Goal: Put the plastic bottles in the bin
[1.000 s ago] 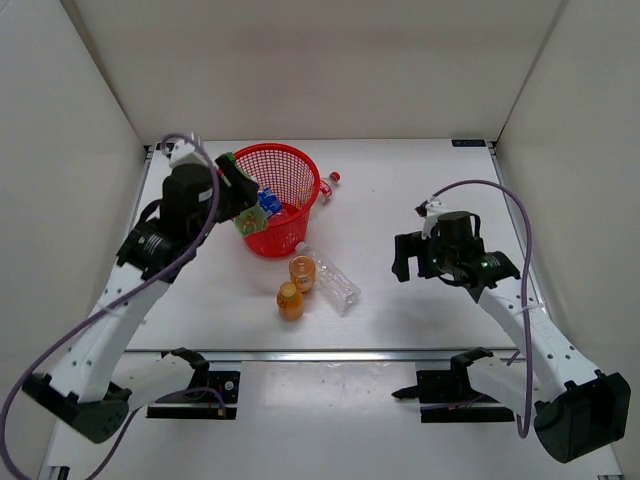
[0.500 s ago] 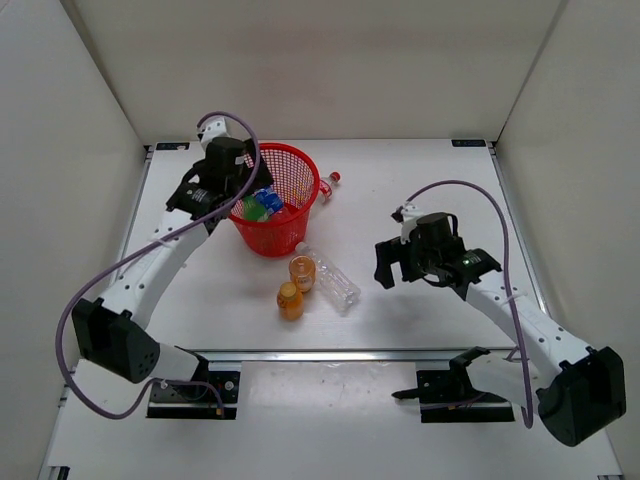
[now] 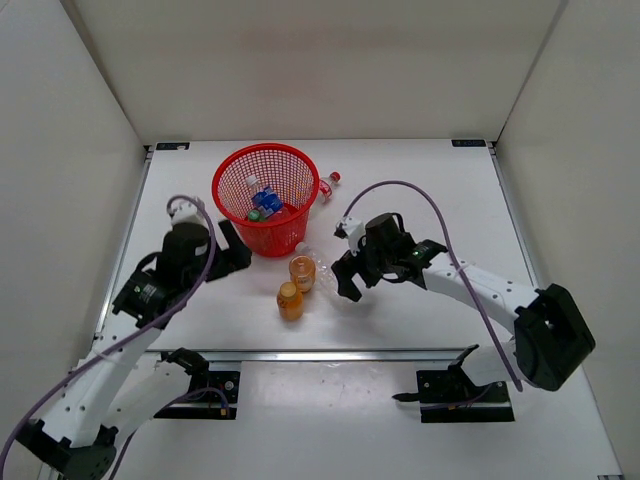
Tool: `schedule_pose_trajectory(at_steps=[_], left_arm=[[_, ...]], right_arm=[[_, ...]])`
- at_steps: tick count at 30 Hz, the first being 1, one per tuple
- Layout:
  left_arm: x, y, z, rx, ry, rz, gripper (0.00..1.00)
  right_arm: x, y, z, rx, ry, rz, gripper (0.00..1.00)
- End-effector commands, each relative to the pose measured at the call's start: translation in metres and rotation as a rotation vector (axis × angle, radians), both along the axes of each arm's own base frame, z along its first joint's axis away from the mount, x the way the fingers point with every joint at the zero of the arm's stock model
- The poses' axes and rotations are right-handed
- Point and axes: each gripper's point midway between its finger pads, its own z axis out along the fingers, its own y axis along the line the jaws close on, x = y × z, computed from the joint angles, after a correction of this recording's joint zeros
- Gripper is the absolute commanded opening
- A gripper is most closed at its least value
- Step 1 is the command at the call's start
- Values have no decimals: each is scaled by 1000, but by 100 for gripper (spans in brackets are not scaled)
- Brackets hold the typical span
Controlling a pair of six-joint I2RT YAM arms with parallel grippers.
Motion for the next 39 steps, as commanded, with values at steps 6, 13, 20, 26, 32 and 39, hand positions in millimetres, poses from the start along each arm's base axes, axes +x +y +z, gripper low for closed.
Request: schedule_pose_trajectory(at_steps=[6,13,20,26,32,39], left_arm=[[-76,9,-84,-105,270,18,99],[-77,12,-82,-97,269,19,99],[-72,10,-79,-76,258,-1,98],[-61,4,-80,-80,238,-22,98],[-55,-2,-85,-89,240,-42,98],[-55,-3,-84,-90,220,-57,99]], right_arm=[[27,45,-15,57,-39,90,97],[35,43,-37,85,3,13,80],[34,-7,-33,136,21,-128,54],[40,-46,2,148,-46,-275,4],[72,-64,121,285,-244,-342,3],[96,19,225,448,-366,-86,4]])
